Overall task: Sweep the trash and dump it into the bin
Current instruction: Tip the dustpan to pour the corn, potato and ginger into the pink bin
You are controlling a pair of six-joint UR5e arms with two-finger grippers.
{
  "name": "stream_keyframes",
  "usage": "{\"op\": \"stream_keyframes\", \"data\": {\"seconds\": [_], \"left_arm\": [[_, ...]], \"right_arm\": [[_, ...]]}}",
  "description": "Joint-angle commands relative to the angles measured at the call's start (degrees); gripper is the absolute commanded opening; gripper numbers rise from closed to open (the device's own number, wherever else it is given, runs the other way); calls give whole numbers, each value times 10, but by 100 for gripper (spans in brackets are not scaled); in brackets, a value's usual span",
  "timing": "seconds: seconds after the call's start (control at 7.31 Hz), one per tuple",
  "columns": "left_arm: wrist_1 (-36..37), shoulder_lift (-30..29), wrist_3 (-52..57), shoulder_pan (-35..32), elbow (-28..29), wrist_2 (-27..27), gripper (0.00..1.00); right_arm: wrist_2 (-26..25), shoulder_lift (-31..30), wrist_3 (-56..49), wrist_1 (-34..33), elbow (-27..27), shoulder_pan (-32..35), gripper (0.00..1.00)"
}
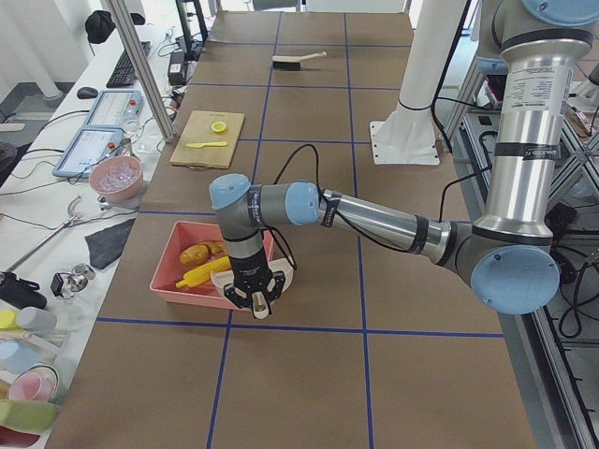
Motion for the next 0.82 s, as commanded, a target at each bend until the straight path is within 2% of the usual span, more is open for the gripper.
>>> {"op": "stream_keyframes", "data": {"seconds": [0.0,0.41,0.68], "left_arm": [[8,6,14,-3,-14,-1,0],[32,-19,14,-68,-24,-25,0],[41,-40,-22,-83,-25,-80,0]], "right_arm": [[-1,-2,-2,0,1,1,100],[-1,-1,-3,0,4,1,100],[-2,-2,-3,0,-1,1,100]]}}
